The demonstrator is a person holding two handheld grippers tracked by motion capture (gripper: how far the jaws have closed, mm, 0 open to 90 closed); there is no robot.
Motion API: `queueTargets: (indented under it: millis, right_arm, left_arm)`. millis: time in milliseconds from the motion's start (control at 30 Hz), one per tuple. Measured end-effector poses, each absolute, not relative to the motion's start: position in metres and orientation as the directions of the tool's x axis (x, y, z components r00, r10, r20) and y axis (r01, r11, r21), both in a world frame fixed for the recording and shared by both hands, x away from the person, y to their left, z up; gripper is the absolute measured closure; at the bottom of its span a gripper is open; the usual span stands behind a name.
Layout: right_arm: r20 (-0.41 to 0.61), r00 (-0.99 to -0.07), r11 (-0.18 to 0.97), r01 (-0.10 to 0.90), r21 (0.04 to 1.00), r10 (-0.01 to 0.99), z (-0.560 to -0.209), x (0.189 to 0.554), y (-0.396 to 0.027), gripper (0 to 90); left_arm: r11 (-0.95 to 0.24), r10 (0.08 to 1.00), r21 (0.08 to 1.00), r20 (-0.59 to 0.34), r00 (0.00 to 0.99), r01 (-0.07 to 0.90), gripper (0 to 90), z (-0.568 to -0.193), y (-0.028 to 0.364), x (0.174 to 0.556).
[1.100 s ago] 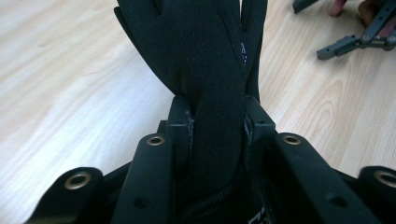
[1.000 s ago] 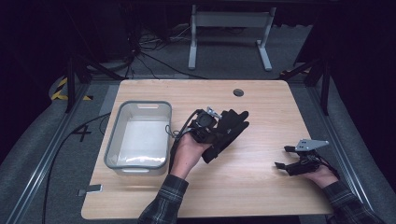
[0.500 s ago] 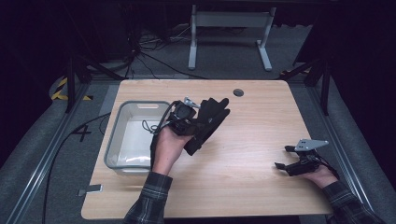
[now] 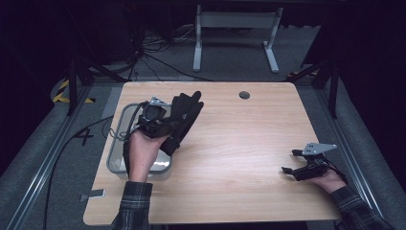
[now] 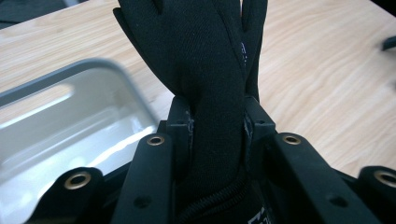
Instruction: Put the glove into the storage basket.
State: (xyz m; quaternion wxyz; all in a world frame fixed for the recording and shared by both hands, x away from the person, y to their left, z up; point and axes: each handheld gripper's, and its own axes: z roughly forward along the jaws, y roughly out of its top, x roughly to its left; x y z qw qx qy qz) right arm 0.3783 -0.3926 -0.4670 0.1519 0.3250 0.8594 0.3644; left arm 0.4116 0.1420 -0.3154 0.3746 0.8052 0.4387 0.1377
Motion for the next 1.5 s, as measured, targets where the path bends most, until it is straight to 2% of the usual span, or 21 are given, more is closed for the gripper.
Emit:
queueTargets:
  millis: [467,1167,1367,1467,1500]
  right_arm:
    - [-0.024,-0.743,0.523,0.448,0.725,0.669,-0.467,0.378,-0.393,11.1]
    - [-0.024,-0.743,0.523,0.448,0.725,0.669,-0.467,0.378,-0.393,11.1]
    - [-0.025,-0.743,0.523,0.447,0.725,0.669,-0.467,0.378,-0.393,11.1]
    - [-0.025,-0.743,0.523,0.447,0.725,0.669,-0.467,0.378,-0.393,11.1]
    - [-0.024,-0.743,0.523,0.448,0.725,0.669,-0.467,0.378,-0.393,11.1]
  left_arm:
    - [-0.216,0.878,0.711,-0.158,0.451,0.669,70.7,-0.334,0.201,0.403]
    - [-0.222,0.886,0.585,-0.213,0.412,0.780,68.5,-0.395,0.209,0.433]
    - [-0.238,0.885,0.550,-0.216,0.412,0.801,65.2,-0.405,0.208,0.441]
    - [-0.237,0.890,0.540,-0.214,0.404,0.808,60.4,-0.409,0.210,0.445]
    - [-0.235,0.896,0.539,-0.202,0.395,0.809,49.8,-0.410,0.211,0.445]
